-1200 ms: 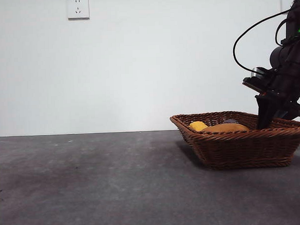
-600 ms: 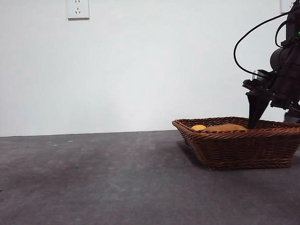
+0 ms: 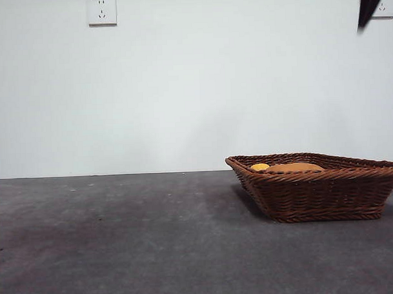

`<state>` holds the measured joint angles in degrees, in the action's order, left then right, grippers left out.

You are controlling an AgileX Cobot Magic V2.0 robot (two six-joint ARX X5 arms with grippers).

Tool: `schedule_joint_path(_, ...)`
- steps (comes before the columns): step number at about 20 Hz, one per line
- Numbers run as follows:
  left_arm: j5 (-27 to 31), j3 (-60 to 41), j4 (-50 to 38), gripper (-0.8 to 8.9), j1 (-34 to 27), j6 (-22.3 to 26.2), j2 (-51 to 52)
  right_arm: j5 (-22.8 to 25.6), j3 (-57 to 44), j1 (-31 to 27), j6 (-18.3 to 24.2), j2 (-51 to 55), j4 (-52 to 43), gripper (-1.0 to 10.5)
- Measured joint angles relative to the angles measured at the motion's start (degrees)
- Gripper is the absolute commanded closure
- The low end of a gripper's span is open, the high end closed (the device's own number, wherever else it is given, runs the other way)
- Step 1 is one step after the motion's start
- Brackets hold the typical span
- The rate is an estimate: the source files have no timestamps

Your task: Help me put the vegetables on the table into the basket

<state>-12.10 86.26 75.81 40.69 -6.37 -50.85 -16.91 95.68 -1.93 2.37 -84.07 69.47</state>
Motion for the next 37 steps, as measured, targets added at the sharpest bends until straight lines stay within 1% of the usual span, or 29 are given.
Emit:
schedule_joint_path(2,0.0,0.0,0.0,8.18,0.0,0.3,0.0,0.0,0.1,0.0,-0.5,8.3,2.9,7.8)
schedule_joint_path(3,0.0,0.0,0.0,8.18,0.0,0.4,0.0,0.0,0.2,0.0,-0.5,12.2,4.6,9.0)
schedule_joint_path(4,0.0,0.0,0.0,8.18,0.0,0.4,0.0,0.3,0.2,0.0,-0.5,15.7,6.3,9.6)
schedule_joint_path(5,0.0,0.0,0.0,8.18,0.0,0.4,0.0,1.3,0.2,0.0,-0.5,18.9,8.0,9.6)
schedule_joint_path(9,0.0,0.0,0.0,8.18,0.0,0.4,0.0,5.4,0.2,0.0,-1.5,29.2,8.1,9.5)
schedule_joint_path(13,0.0,0.0,0.0,8.18,0.0,0.4,0.0,6.4,0.3,0.0,-2.4,34.1,8.1,9.5)
schedule_joint_path(21,0.0,0.0,0.0,8.18,0.0,0.4,-3.1,6.4,0.3,0.0,-2.6,30.8,8.1,9.5)
schedule_joint_path(29,0.0,0.0,0.0,8.18,-0.8,0.5,-13.0,6.4,0.3,0.0,-2.6,20.4,8.1,9.5)
schedule_joint_path(31,1.1,-0.1,-0.8,8.17,-2.8,4.6,-13.0,6.4,0.3,0.0,-2.6,17.1,8.1,9.5)
schedule_joint_path(32,1.4,-0.5,-3.6,8.17,-4.2,7.6,-12.3,6.4,0.3,0.0,-2.6,15.4,8.1,9.5)
schedule_joint_path(34,1.1,-3.6,-13.0,8.17,-7.6,13.9,-9.3,6.4,0.3,0.0,-2.6,11.8,8.1,9.5)
schedule_joint_path(36,1.0,-10.5,-23.4,8.17,-12.9,18.3,-4.7,6.4,0.3,0.0,-2.6,8.9,8.1,9.5)
schedule_joint_path(37,1.1,-14.6,-28.3,8.17,-15.8,19.4,-2.3,6.4,0.3,0.0,-2.6,7.8,8.1,9.5)
